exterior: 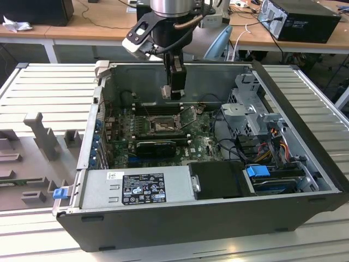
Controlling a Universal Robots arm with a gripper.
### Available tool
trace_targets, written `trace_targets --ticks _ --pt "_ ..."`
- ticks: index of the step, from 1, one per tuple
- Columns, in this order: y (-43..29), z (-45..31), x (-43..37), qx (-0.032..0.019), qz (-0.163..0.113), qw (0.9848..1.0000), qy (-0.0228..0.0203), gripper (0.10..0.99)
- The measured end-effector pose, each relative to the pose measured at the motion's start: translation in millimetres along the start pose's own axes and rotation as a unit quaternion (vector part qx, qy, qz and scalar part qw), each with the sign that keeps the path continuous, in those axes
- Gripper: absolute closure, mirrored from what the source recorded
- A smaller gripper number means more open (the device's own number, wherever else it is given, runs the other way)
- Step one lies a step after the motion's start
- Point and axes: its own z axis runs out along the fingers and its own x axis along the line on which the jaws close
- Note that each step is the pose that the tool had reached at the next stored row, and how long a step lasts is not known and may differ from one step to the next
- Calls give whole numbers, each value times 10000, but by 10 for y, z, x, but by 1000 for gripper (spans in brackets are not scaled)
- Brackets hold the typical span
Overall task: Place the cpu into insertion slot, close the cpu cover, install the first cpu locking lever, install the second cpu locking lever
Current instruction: 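Place the cpu into insertion slot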
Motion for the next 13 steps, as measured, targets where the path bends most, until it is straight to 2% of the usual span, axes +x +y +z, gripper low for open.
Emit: trace_targets --ticks 2,4,13 --pt "-4 44 0 -3 171 9999 -14 545" --pt "-9 98 1 0 182 9998 -15 545" --pt "-17 193 -1 14 197 9998 -16 545"
